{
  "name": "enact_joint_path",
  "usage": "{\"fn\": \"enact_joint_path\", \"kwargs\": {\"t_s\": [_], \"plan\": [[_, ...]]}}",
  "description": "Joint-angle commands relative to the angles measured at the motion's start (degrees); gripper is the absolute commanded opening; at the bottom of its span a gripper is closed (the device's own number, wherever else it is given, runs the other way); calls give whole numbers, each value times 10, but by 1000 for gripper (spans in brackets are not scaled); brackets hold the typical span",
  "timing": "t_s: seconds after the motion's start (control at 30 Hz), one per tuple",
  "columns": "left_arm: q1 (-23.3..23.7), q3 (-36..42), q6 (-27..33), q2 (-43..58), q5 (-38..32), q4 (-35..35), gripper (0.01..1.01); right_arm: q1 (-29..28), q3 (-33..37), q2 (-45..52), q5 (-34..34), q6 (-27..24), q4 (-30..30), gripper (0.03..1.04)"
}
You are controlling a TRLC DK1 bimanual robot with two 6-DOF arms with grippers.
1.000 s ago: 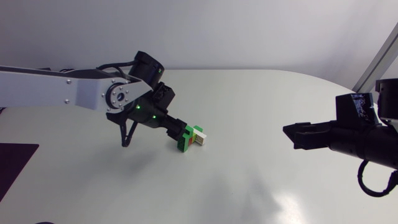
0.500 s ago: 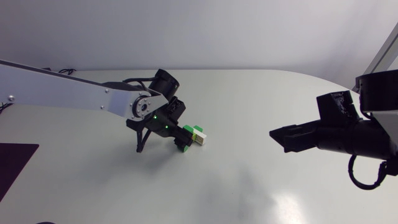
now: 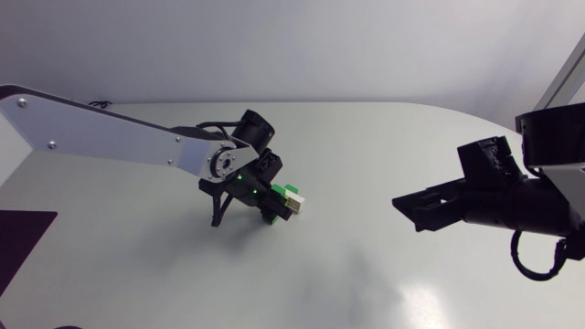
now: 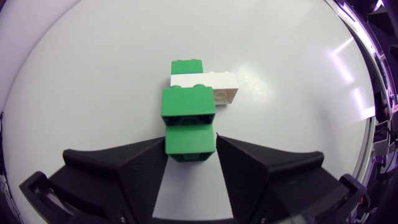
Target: Disassemble duplo
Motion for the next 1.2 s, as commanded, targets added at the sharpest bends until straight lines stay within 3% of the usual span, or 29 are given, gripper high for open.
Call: {"fn": "enact_joint_path", "kwargs": {"t_s": [0.0, 0.27, 0.47, 0.57, 0.67, 0.9, 1.03, 1.17], "plan": [[7, 6, -1, 11, 11, 9, 302, -2, -3, -11, -4, -19, -10, 998], [5, -52, 60, -29, 23, 34, 272, 3, -5, -25, -4, -24, -16, 998], [16, -124, 124, -124, 80, 55, 274, 2, 9, -12, -4, -71, -39, 998], [3, -151, 146, -169, 108, 61, 277, 10, 16, 4, -6, -71, -44, 998], [-26, -169, 169, -197, 123, 66, 280, 54, 8, 11, -5, -88, -46, 998], [-77, -132, 176, -143, 86, 81, 280, 108, -3, 31, -5, -76, -46, 990], [-95, -107, 172, -129, 76, 82, 280, 125, -4, 50, -5, -61, -37, 928], [-121, -106, 186, -131, 75, 85, 285, 131, -5, 84, -7, -81, -23, 930]]}}
